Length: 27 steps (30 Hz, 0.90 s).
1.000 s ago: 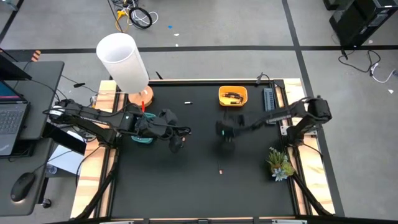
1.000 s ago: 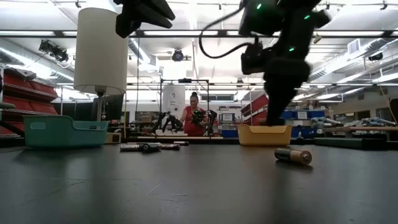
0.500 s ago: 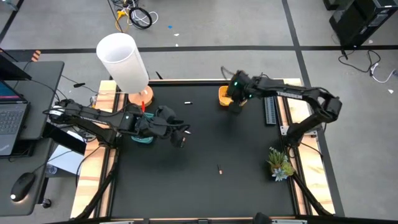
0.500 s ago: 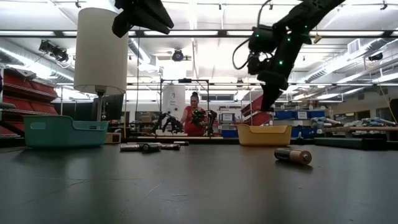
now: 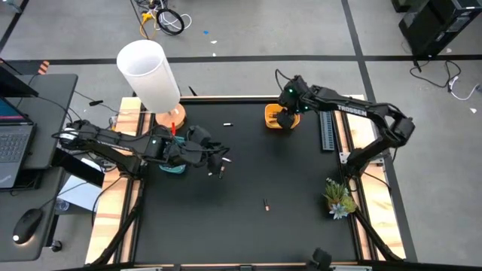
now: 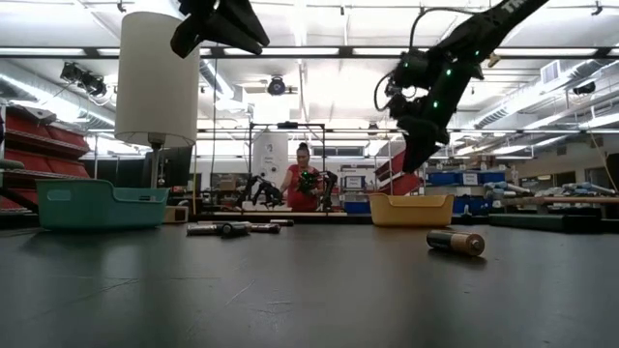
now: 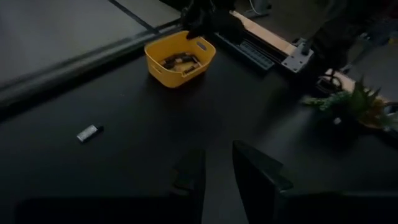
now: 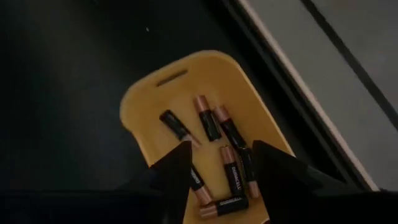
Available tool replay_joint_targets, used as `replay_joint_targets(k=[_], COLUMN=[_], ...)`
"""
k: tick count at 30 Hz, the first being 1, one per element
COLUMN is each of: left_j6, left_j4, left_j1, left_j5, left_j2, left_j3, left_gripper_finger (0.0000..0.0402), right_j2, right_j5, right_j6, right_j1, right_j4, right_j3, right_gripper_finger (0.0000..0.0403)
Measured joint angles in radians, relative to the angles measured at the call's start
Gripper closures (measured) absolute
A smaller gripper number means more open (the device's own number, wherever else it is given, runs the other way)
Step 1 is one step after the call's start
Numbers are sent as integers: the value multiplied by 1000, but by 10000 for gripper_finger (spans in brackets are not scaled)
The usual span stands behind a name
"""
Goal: Sort batteries
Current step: Put the black battery into the yellow bin
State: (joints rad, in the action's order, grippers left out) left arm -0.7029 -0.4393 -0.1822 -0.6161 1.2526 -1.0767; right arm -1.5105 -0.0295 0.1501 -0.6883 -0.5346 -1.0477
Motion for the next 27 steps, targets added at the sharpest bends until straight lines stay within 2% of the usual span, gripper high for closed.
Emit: replay_joint_targets(k=[4, 8, 12, 16, 19, 24, 27], left_j6=[-52, -71, -96, -143, -168, -173, -169], left_j4=[0, 0, 0, 1, 4, 43, 70], left_j1=[0, -3, -3, -3, -4, -27, -44], left_j5=[55, 89, 123, 144, 169, 182, 182], left_j2=[0, 0, 0, 0, 0, 0, 0], left_j3=[0, 0, 0, 0, 0, 0, 0], left_gripper_finger=[310, 310, 310, 310, 310, 310, 310], right_j2=[85, 165, 207, 223, 221, 185, 145], right_j5=[35, 141, 260, 289, 274, 94, 18], right_j6=[-36, -109, -249, -468, -616, -792, -952], right_j1=[39, 93, 163, 280, 411, 685, 808], right_j4=[3, 14, 18, 1, -11, -15, -21], right_j3=[0, 0, 0, 0, 0, 0, 0], right_gripper_finger=[225, 231, 236, 237, 237, 237, 237])
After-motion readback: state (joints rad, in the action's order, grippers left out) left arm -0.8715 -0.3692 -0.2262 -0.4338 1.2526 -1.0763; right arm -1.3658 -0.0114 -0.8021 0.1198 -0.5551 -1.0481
